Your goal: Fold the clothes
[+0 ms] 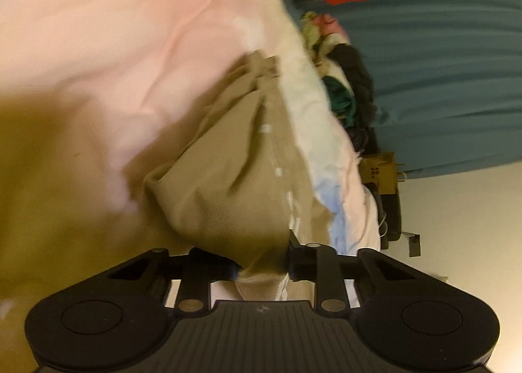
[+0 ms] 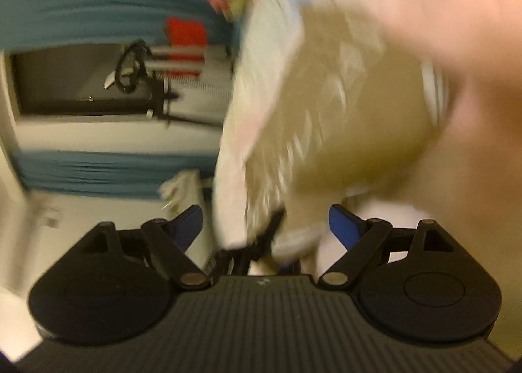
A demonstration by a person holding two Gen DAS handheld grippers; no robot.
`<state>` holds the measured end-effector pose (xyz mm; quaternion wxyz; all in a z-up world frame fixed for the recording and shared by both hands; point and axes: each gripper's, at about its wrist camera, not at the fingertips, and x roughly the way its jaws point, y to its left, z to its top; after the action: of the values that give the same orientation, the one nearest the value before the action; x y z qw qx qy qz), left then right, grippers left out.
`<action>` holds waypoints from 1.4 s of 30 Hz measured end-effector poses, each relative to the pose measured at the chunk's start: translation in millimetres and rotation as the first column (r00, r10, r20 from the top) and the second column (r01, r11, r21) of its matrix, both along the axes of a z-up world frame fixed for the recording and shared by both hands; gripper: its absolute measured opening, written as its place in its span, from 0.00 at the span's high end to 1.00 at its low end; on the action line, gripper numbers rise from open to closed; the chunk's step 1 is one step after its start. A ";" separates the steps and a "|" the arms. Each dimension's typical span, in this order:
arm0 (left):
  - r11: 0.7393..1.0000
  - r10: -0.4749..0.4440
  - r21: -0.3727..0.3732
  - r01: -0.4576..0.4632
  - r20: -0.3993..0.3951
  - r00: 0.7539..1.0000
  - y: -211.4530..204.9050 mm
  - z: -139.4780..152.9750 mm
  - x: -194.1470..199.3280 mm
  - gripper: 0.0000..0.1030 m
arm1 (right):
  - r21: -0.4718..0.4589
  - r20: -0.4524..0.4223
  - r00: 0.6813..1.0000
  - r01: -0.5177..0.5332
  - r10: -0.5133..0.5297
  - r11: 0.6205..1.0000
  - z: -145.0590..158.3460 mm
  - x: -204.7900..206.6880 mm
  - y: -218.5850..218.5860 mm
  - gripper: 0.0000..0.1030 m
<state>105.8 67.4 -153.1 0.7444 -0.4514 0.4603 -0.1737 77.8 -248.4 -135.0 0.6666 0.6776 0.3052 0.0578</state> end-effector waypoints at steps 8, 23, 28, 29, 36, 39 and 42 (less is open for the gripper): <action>0.999 0.031 -0.024 -0.030 0.018 0.999 -4.8 16.8 2.1 0.77 | 0.109 -0.066 0.992 0.114 -0.107 0.987 -41.7 6.4 -22.0 0.17; 1.000 0.000 0.016 -0.001 0.049 0.999 -12.9 30.1 15.4 0.77 | -0.113 -0.044 0.974 0.216 -0.222 0.970 -23.9 14.8 -27.1 0.74; 0.998 -0.055 0.007 0.055 0.079 0.995 -20.9 50.1 3.8 0.77 | -0.162 0.011 0.958 0.283 -0.285 0.945 2.4 -9.8 -30.4 0.76; 0.998 -0.065 0.003 0.065 0.085 0.994 -22.3 54.4 1.2 0.77 | -0.165 0.024 0.955 0.295 -0.295 0.941 8.9 -13.9 -32.6 0.76; 0.982 -0.175 -0.045 0.181 0.115 0.978 -58.3 100.3 -7.2 0.77 | -0.165 0.127 0.928 0.369 -0.351 0.915 66.9 -62.4 -60.9 0.76; 0.964 -0.265 -0.003 0.268 0.127 0.956 -97.6 116.0 -9.5 0.77 | -0.164 0.131 0.914 0.402 -0.384 0.901 79.7 -83.1 -85.3 0.76; 0.936 -0.352 0.026 0.351 0.102 0.930 -146.0 124.3 -0.2 0.77 | -0.154 0.102 0.900 0.436 -0.424 0.887 81.7 -93.7 -122.7 0.76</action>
<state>105.6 -78.6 -28.8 0.7260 -0.3493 0.4947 -0.3258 -15.9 -371.1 -53.2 0.7288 0.6655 0.1294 -0.0958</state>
